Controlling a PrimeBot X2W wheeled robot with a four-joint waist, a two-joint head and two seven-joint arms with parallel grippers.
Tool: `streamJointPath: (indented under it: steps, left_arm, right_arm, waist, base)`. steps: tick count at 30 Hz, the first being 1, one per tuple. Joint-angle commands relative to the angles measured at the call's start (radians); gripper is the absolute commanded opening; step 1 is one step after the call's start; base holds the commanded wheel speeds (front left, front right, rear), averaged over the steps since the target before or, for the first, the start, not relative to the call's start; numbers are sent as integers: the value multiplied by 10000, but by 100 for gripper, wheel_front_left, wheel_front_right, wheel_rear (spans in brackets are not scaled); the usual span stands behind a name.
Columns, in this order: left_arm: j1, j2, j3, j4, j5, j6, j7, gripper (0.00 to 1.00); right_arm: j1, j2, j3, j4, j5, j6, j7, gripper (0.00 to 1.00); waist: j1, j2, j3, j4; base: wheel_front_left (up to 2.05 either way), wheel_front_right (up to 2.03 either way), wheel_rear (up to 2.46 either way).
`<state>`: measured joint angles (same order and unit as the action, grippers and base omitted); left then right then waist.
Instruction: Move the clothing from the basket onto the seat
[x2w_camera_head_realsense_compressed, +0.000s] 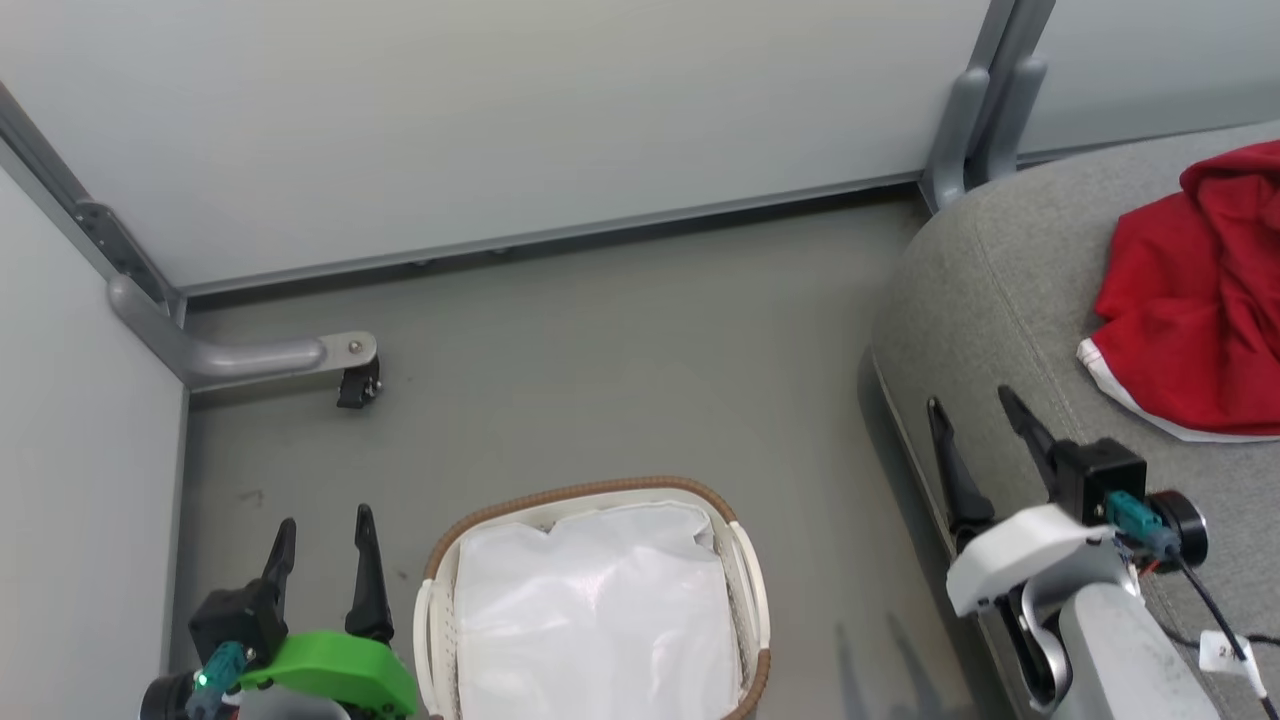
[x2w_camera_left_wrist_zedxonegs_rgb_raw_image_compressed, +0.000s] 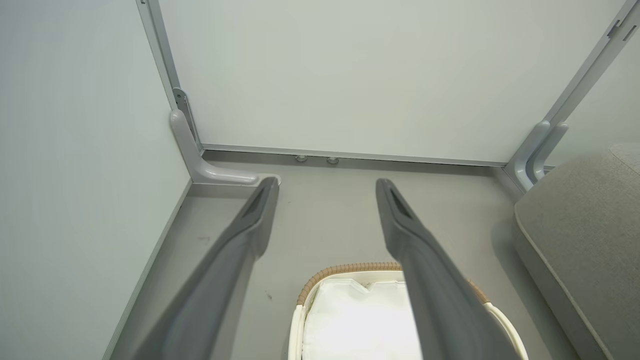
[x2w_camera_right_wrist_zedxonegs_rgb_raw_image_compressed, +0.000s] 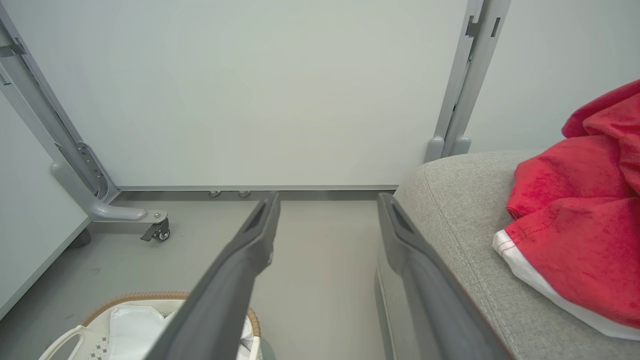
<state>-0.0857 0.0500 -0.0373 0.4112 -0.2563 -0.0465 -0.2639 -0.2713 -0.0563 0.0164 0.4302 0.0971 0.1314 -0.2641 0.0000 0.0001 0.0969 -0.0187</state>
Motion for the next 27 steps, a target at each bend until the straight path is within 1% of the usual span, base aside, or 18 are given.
streamJointPath:
  steps: [1,8,9,14,27]
  left_arm:
    - [275,19,46,-40,-39,54,-9,100]
    - [908,19,280,-255,-146,85,-9,100]
    - [966,19,274,-268,-176,49,-9,0]
    - [885,-51,301,140,-168,61,70,0]
    - [662,-39,528,-166,-2490,-98,725,0]
  right_arm:
    - [291,-16,-17,45,89,-14,-5,100]
    - [887,14,-83,169,212,-14,-5,100]
    - [923,18,-102,155,200,-14,-5,0]
    - [995,122,-101,499,260,0,58,0]
    - [1086,108,-337,94,2841,-1,732,0]
  waist:
    - [0,-1,-449,134]
    - [0,-1,-774,55]
    - [0,-1,-793,32]
    - [0,-1,-765,67]
    - [0,-1,-783,79]
  base:
    - [0,0,0]
    - [0,0,0]
    - [0,0,0]
    - [0,0,0]
    - [0,0,0]
